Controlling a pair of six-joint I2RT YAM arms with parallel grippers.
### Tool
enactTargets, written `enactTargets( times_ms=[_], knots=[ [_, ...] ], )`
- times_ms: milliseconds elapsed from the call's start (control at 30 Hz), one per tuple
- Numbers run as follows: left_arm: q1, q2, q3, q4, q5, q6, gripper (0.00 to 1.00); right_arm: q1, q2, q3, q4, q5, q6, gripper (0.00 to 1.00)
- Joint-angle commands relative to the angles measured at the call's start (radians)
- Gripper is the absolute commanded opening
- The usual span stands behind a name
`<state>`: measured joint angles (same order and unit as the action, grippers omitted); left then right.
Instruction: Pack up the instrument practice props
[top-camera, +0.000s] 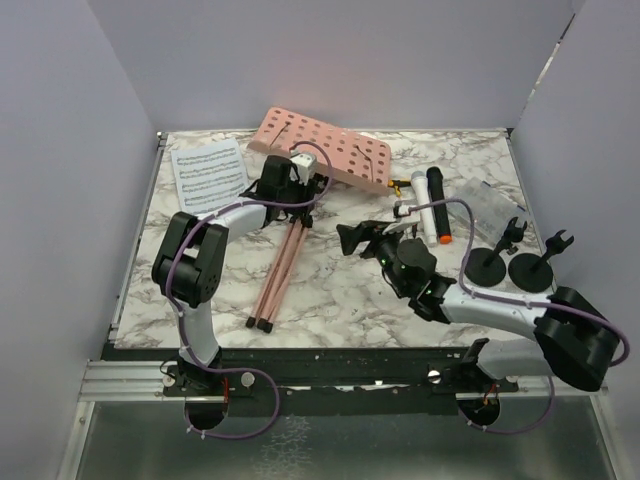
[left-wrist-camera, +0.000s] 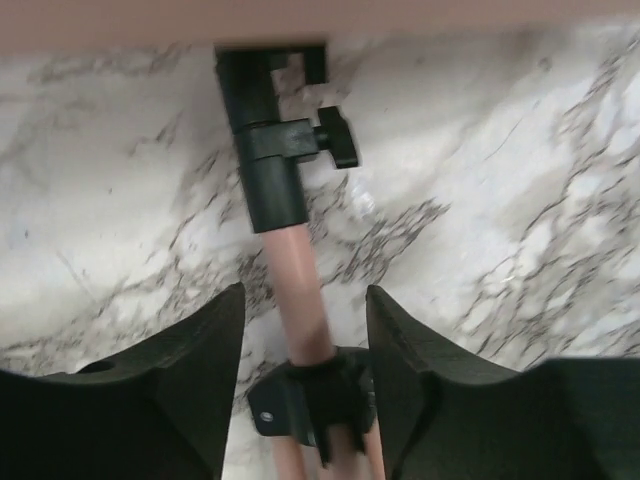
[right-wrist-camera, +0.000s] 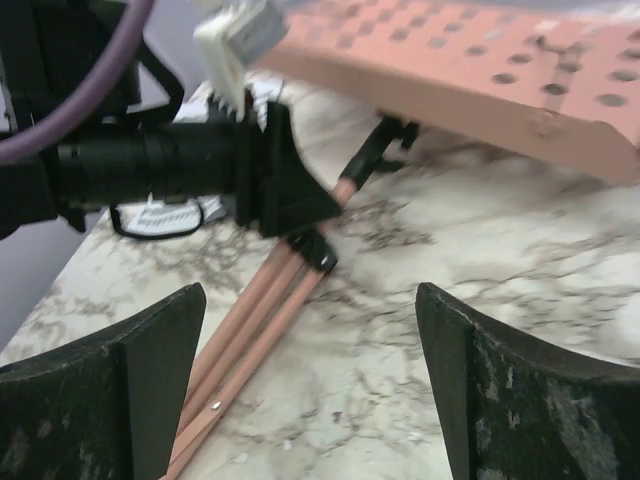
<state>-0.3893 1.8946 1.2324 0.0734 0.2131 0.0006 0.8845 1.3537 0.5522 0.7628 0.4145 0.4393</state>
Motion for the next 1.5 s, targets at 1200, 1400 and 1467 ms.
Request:
enactTargets(
  times_ms=[1200,1400,1467],
  knots=[
    [0.006,-1.455,-0.416,-0.356,-0.675,-0.118,0.99,0.002,-1.265,0.04,-1.088,0.784,-0.294,1.0],
    [0.006,-1.657,-0.462,-0.421,-0.696,-0.076,0.99,0.003,-1.408,0.149,-1.656,0.906,0.325,1.0],
    [0.007,-1.731,-0.495,-0.436,-0.717,-0.073,0.99,0.002,-1.39,0.178,-1.795,0.927,0.543,1.0]
  ],
)
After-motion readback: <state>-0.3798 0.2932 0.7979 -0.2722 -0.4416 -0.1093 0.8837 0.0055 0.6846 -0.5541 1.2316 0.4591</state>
